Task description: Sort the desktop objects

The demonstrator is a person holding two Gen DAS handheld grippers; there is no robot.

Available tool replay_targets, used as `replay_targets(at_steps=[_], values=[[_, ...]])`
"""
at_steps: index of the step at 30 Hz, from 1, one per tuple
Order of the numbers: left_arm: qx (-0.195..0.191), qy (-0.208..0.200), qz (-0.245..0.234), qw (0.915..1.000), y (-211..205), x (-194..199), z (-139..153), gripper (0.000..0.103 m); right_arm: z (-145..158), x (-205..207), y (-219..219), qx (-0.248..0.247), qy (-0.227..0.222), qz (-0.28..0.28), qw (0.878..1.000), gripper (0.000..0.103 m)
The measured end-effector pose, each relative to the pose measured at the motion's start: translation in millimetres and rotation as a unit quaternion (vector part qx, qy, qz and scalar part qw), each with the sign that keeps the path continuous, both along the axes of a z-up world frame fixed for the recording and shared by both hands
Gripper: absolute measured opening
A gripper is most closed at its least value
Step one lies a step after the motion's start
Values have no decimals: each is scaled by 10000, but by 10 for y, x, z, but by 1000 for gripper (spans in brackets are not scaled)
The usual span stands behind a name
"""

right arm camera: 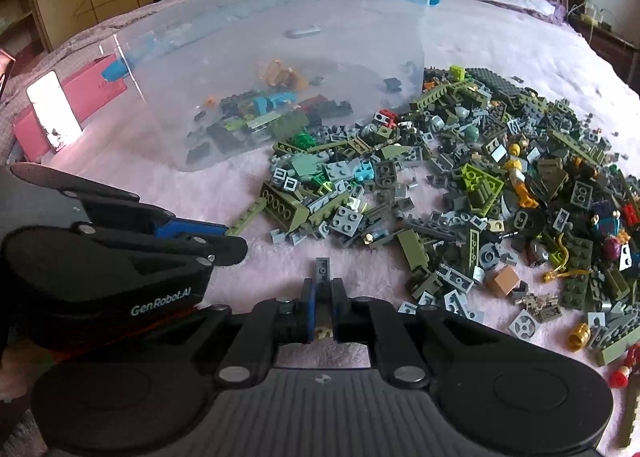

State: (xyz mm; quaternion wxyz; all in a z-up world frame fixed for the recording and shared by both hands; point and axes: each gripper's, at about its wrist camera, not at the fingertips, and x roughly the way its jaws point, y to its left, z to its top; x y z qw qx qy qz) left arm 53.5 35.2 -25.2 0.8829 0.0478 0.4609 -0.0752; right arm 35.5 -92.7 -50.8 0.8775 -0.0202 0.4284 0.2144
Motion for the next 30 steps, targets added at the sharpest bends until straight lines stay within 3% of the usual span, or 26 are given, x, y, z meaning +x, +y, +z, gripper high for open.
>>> replay_targets(at_steps=[8,19,23,27,30], values=[[-146,72,103,9998,78,-16,-48,11,-1,-6,-57,22,70,-104,9999,8],[-40,21,140,9999,46,-1,-66,18,-29,18,-150,110,71,-64,9999,8],[18,40,120,9999,23,25,-68,24,-4,55,-241,181,130,-32,9997,18],[48,63,165,9998,5,51,-69,40,-5,62,-218,150,140,-41,9998,20],[83,65,66,9999,-17,52,-66,38,-18,71,-170,28,109,26,9999,18]])
